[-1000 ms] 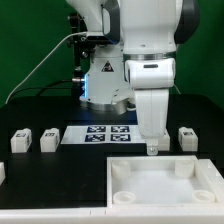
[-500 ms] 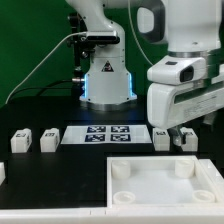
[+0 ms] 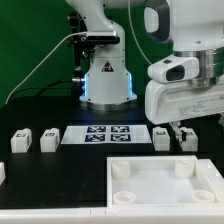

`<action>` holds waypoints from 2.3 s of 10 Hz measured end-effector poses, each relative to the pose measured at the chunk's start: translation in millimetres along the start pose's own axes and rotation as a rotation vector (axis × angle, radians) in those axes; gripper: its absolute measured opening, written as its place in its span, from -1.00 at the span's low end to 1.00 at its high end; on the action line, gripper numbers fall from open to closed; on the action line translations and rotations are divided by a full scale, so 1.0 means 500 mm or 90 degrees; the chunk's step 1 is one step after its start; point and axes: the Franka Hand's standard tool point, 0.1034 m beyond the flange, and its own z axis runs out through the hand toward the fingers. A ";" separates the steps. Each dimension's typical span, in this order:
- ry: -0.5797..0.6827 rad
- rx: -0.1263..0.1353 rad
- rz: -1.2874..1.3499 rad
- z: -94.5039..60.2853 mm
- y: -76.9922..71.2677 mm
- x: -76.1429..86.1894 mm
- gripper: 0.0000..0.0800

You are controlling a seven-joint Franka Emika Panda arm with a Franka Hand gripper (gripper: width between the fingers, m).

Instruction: Assemble one leg

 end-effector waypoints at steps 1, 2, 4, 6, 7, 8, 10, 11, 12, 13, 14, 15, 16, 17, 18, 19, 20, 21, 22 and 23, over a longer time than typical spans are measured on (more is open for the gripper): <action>-0.024 0.000 0.045 0.008 -0.010 -0.024 0.62; -0.053 -0.007 0.049 0.011 -0.015 -0.040 0.62; -0.061 -0.010 0.037 0.009 -0.002 -0.046 0.62; -0.186 -0.027 0.033 0.010 0.005 -0.063 0.62; -0.231 -0.030 0.030 0.015 0.001 -0.060 0.62; -0.276 -0.033 0.028 0.014 0.005 -0.062 0.62; -0.378 -0.038 0.029 0.016 0.009 -0.066 0.62; -0.441 -0.043 0.029 0.015 0.011 -0.079 0.62; -0.517 -0.054 0.036 0.021 0.005 -0.099 0.62; -0.531 -0.055 0.032 0.039 -0.002 -0.109 0.62; -0.536 -0.059 0.030 0.045 -0.005 -0.124 0.62; -0.541 -0.062 0.026 0.052 -0.009 -0.137 0.62; -0.545 -0.064 0.021 0.058 -0.014 -0.145 0.62; -0.547 -0.066 0.019 0.064 -0.016 -0.153 0.62; -0.554 -0.068 0.017 0.073 -0.016 -0.166 0.62; -0.559 -0.069 0.017 0.077 -0.014 -0.172 0.62; -0.558 -0.069 0.017 0.077 -0.014 -0.171 0.62; -0.558 -0.069 0.017 0.077 -0.014 -0.171 0.56; -0.558 -0.069 0.017 0.077 -0.014 -0.171 0.56; -0.558 -0.069 0.017 0.077 -0.014 -0.171 0.13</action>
Offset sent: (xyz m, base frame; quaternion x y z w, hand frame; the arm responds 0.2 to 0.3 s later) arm -0.0084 -0.0101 0.0086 -0.0053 -0.0066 0.0021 1.0000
